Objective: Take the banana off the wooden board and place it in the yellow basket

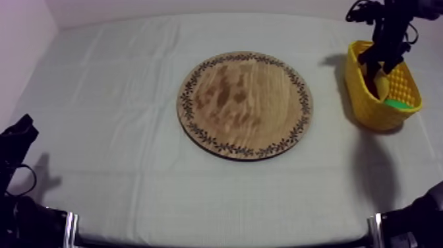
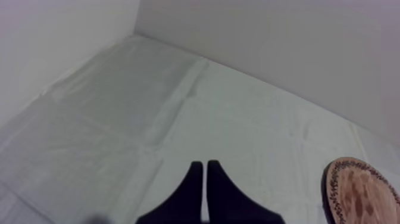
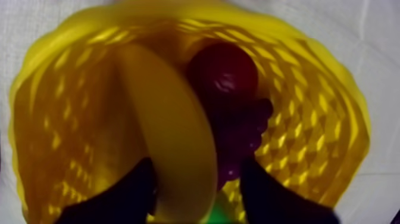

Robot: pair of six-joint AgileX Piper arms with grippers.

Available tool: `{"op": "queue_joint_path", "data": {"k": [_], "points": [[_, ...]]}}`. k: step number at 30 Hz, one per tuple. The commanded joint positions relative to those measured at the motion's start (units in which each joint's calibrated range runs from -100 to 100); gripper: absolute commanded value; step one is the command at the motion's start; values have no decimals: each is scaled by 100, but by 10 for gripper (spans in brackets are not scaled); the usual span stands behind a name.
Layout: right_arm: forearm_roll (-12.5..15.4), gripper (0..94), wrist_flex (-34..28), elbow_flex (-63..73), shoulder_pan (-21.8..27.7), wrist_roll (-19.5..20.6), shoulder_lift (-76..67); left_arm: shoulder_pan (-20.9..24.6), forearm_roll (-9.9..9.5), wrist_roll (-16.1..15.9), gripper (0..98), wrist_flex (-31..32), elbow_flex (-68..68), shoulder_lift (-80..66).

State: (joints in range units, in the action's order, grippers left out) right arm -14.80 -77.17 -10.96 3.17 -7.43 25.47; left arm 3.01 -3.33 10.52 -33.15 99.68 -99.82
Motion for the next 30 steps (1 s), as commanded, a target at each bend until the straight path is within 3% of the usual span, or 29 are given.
{"op": "queue_joint_path", "data": {"k": [1,6,18,30], "points": [[11,606,-34,0,3,-6,-26,-1,-2,1,1,1,-1,0],[9,686,-22,-38,14,-27,-125,-1,-2,1,1,1,-1,0],[150,745,85,-448,67,-283,-1018,-1,-2,-2,1,1,-1,0],[625,671,277,-1078,147,-641,-2698,-1,-2,0,1,1,-1,0]]}}
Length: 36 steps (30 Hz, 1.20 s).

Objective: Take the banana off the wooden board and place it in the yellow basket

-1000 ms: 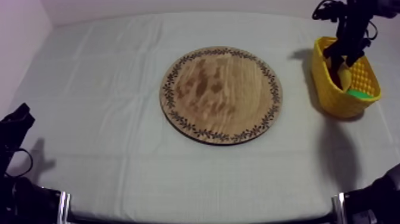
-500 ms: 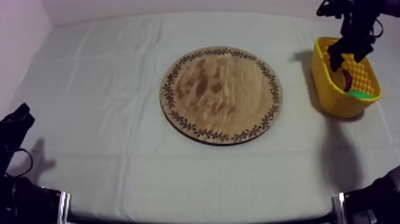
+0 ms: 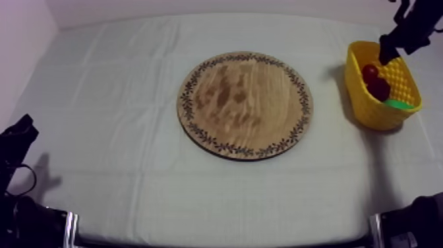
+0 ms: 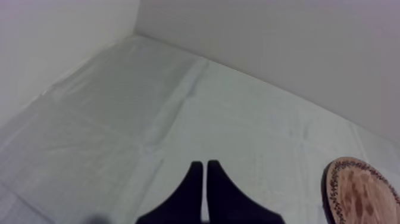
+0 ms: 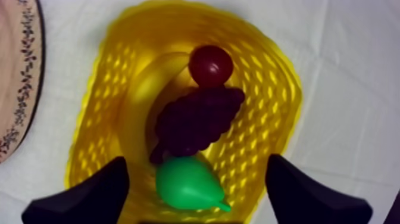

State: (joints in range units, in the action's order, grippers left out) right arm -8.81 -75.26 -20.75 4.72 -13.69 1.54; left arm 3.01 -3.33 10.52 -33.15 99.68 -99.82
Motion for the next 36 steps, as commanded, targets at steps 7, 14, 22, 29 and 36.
{"op": "queue_joint_path", "data": {"k": [7,14,22,29,36], "points": [[225,699,622,-958,-75,-70,-1461,-1,-2,1,1,1,-1,0],[594,638,1177,-2096,-78,-422,-2623,-1,-2,1,1,1,-1,0],[1049,487,1831,-3451,-69,-836,-3939,-1,-2,1,1,1,-1,0],[1387,311,2355,-4534,-106,-1113,-5174,-1,-2,1,1,1,-1,0],[1526,112,2737,-5586,-266,-1150,-6663,-1,-2,1,1,1,-1,0]]}}
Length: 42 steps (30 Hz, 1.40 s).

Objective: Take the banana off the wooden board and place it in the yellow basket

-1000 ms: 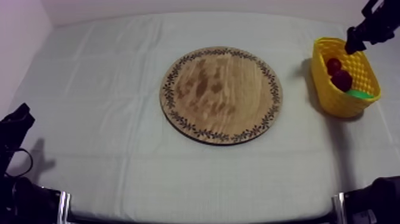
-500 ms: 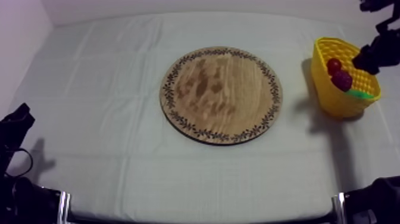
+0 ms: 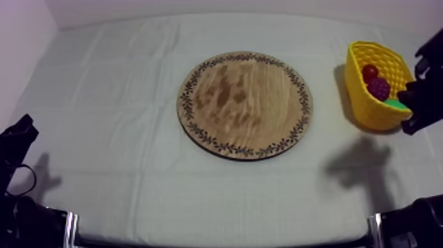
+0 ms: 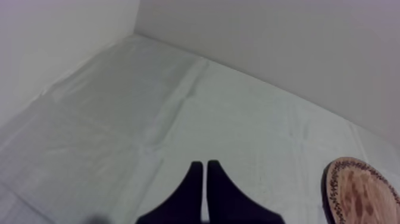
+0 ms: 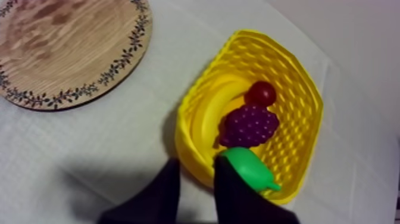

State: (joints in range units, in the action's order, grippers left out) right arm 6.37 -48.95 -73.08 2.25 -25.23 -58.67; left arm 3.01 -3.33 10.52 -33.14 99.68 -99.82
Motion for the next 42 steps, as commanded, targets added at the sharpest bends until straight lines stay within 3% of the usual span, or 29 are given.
{"op": "queue_joint_path", "data": {"k": [1,10,15,20,29,37,42], "points": [[31,82,205,-532,-42,7,-847,-1,-2,1,1,0,-1,0],[210,11,1164,-2146,-345,18,-2439,-1,-2,1,1,0,-1,0],[62,9,750,-2315,-455,409,-3140,-1,-2,1,1,0,-1,0],[-12,71,126,-2214,-563,689,-3611,-1,-2,1,1,0,7,0],[-439,11,1038,-2602,-601,573,-3705,-1,-2,0,1,0,10,0],[-494,7,1148,-2652,-608,1133,-3708,-1,-2,0,1,0,10,0],[-497,7,1152,-2658,-608,1227,-3709,-1,-2,0,1,0,10,0]]}}
